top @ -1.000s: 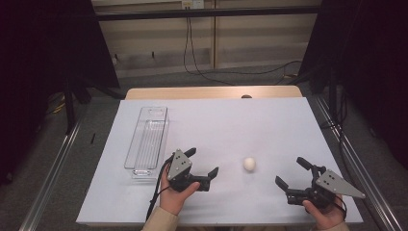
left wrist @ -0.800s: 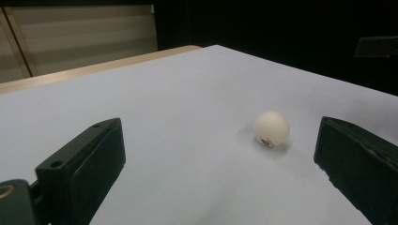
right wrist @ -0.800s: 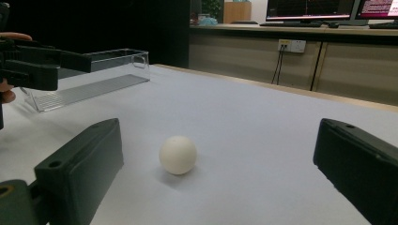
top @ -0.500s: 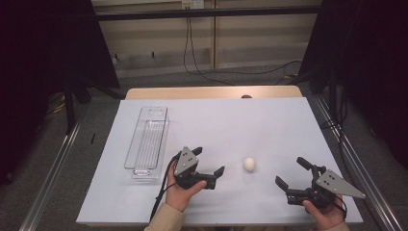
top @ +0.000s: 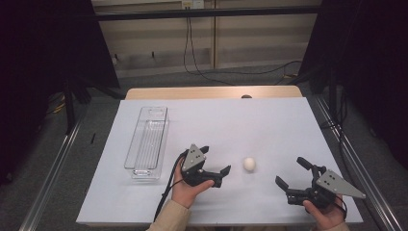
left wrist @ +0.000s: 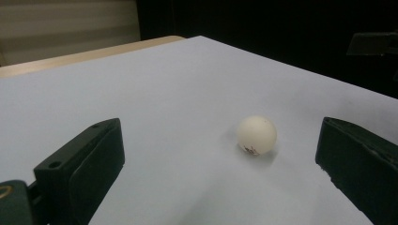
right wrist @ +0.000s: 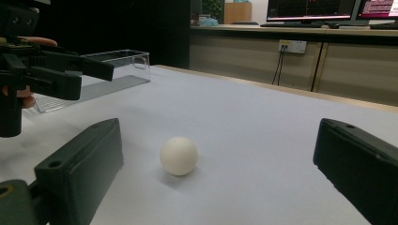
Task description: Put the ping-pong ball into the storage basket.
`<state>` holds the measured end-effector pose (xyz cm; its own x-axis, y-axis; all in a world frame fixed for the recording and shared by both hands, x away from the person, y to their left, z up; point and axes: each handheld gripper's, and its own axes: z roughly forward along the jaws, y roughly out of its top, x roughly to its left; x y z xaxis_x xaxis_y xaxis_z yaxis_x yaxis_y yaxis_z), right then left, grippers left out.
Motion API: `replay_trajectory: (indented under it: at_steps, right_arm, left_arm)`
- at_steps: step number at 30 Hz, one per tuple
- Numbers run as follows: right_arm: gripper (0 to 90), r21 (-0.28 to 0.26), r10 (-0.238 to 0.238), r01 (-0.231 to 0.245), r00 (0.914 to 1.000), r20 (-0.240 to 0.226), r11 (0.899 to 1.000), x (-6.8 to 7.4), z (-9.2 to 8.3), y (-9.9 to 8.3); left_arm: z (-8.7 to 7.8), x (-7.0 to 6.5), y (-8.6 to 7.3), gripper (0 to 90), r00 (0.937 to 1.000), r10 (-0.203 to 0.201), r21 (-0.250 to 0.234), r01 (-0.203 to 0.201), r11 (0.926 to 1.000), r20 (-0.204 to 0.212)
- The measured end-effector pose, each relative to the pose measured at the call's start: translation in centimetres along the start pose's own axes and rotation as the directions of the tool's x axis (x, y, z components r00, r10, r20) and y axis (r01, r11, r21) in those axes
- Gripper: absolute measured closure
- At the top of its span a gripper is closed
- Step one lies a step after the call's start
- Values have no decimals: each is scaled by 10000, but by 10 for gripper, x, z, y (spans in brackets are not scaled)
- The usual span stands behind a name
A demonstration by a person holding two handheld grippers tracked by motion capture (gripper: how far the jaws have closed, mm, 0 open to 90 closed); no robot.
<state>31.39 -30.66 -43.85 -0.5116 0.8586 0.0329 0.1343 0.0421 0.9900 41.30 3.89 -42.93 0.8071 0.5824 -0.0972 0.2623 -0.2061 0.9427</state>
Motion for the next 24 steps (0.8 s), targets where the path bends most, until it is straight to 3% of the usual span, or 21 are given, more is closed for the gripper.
replay_trajectory:
  at_steps: [5,11,24]
  right_arm:
    - [14,3,-14,14,10000,9,10000,0,0,0]
    - [14,9,-19,19,10000,20,10000,0,1,0]
    - [14,-19,66,-66,10000,41,10000,0,1,0]
  left_arm:
    - [6,-1,2,18,9998,-185,126,185,9997,0]
    - [9,-2,4,18,10000,5,267,-4,9996,-35]
    - [21,-5,8,20,9999,-114,454,110,9989,86]
